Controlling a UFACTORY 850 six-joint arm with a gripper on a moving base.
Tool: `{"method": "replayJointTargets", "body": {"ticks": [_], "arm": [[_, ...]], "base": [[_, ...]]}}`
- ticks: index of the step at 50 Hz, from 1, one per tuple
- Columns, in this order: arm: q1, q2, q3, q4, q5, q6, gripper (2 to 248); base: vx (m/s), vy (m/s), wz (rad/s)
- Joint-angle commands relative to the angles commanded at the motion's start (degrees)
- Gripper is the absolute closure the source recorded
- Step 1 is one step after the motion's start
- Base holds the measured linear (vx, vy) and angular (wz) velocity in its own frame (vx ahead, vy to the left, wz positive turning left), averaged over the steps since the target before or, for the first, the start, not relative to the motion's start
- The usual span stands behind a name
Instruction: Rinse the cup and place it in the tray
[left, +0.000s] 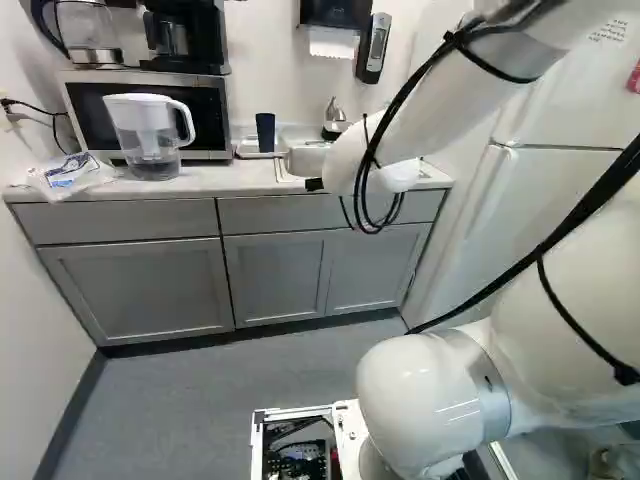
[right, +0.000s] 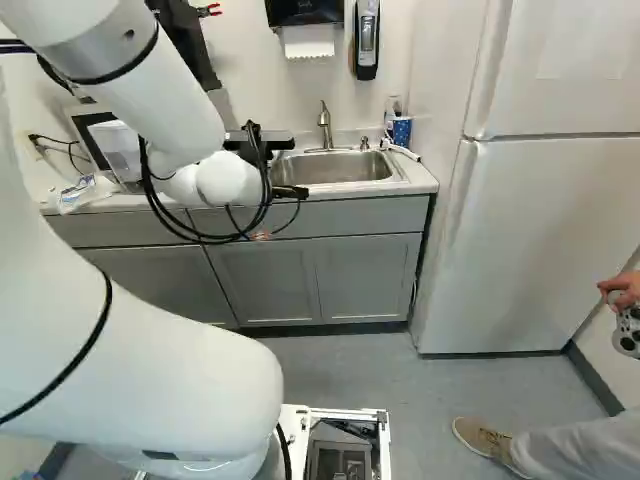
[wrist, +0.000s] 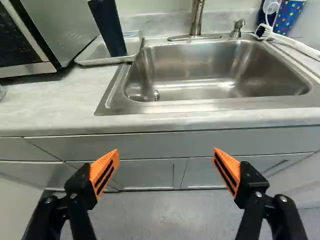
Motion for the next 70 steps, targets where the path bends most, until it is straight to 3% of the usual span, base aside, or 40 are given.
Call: {"method": "replayJointTargets", "body": {"ticks": [30, 70], "arm": [[-2.07, 0.92, 10.68, 1.49, 15.15, -2.54, 3], [-3.56, 1.58, 18.38, 2.56, 26.06, -4.37, 3]], "base": [[0.0, 0.0, 0.0], [0.0, 0.0, 0.0]]}}
